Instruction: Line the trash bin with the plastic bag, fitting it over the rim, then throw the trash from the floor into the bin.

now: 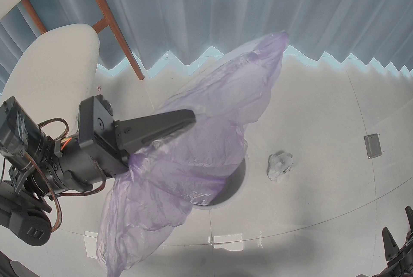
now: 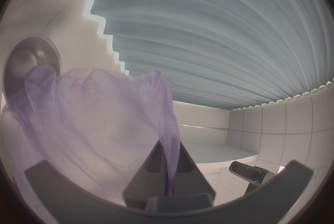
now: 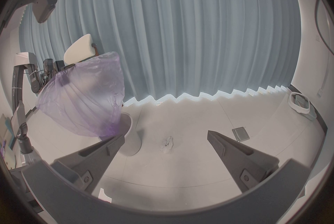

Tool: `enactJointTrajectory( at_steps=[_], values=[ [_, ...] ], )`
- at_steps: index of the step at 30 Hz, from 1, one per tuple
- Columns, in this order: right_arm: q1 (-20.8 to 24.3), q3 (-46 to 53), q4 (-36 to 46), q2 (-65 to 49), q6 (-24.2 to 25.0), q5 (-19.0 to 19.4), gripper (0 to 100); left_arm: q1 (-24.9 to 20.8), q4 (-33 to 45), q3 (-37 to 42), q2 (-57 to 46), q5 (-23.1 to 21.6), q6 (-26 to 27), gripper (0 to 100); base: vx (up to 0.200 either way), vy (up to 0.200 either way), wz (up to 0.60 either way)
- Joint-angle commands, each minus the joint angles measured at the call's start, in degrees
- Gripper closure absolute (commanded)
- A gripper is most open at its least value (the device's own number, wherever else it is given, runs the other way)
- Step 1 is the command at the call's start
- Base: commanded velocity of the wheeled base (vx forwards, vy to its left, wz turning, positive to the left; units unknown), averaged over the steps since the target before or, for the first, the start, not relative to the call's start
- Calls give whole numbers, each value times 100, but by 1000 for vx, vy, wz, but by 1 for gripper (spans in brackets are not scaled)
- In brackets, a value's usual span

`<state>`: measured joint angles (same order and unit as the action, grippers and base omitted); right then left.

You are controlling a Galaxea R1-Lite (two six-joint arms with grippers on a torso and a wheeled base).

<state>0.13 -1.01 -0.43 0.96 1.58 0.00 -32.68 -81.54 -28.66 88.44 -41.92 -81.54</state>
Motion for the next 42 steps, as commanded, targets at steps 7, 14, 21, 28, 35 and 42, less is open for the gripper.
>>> enactJointTrajectory(
  at_steps=[7,14,21,28,35,42],
  values=[
    [4,101,-1,-96,0,0,0,658,-477,475,832,35,754,100,0,0,0],
    [4,101,-1,-96,0,0,0,807,-477,414,797,26,824,100,0,0,0],
    [4,101,-1,-96,0,0,0,825,-468,89,824,44,1352,100,0,0,0],
    [4,101,-1,-96,9,0,0,192,-468,89,1193,562,2670,100,0,0,0],
    [4,101,-1,-96,0,0,0,-195,-292,-26,1562,2004,3777,100,0,0,0],
    [4,101,-1,-96,0,0,0,-212,903,-491,1580,2153,4683,100,0,0,0]
  ],
)
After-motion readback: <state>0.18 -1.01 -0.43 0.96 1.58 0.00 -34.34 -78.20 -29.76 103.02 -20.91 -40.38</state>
